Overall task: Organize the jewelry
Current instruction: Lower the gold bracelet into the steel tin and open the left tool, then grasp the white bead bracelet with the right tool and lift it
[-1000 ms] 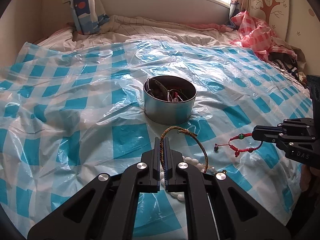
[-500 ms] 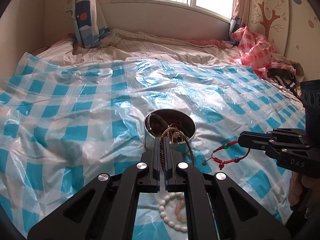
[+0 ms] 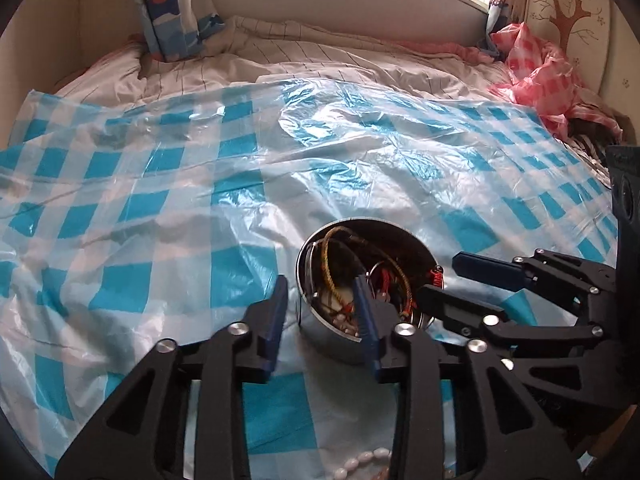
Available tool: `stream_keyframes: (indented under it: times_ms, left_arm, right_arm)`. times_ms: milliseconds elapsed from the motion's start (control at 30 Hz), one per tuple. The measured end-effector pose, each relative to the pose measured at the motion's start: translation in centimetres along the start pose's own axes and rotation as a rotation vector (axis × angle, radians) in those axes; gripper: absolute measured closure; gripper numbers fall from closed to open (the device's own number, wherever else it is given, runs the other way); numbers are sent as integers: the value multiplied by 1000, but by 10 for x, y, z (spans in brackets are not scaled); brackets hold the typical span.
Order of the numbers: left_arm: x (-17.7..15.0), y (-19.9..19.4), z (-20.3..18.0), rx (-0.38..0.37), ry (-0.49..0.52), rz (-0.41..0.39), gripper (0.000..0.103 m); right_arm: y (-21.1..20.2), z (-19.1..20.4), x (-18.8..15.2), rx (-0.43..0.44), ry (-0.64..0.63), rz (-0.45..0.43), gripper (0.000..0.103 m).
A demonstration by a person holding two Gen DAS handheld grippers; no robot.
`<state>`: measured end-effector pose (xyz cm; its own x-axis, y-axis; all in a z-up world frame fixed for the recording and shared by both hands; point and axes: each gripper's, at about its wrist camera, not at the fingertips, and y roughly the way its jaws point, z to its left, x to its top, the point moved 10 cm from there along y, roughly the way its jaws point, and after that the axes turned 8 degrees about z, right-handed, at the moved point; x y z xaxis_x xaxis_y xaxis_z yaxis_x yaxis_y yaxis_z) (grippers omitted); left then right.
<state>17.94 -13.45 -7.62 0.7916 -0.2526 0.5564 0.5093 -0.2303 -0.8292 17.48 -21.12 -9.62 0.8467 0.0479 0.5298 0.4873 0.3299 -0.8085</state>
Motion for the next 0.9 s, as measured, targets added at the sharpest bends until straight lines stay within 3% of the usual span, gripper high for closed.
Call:
stream_keyframes:
  times_ms: [33,167,300,367,533,600,633,700,733,767,833,900]
  left_arm:
    - [-10,-3,2,1,8,6,50]
    - [-63,-7,-5,-50,107,103,49]
    - [-106,-2,-16,-61,191,186,49]
    - [-113,-3,-19,-68,190,189,49]
    - [-121,-8,-19,-56,197,198,51]
    - [-124,-9,-18,-65,196,201,61]
    - [-125,-9,-17,-53,203,205,77]
    - [-126,-11,-17,-57,203,210,96]
    - [-124,-14,-15,-54,197,198,96]
    - [-122,-17,-13,-50,189,185,97]
    - [-119,-23,-7,-51,160,163,97]
    - [-117,-26,-3,-54,145,150,97]
  right_arm:
    - [-1,-1,-6,-11,-7,4,59]
    - [-19,3,-50,-6,-48,37,59]
    - [-26,15,-101,85,-55,148,59]
    - [-27,28,-120,123,-74,188,58]
    - [-22,52,-137,101,-141,212,56]
    - [-23,58,-136,113,-144,211,56]
    - [-22,59,-138,104,-156,213,56]
    - [-19,64,-142,67,-206,220,56]
    - [-19,66,-145,33,-246,220,61]
    - [-18,67,-146,2,-281,219,77]
    - [-20,66,-146,-37,-306,220,94]
    - [-24,57,-145,-54,-284,206,95]
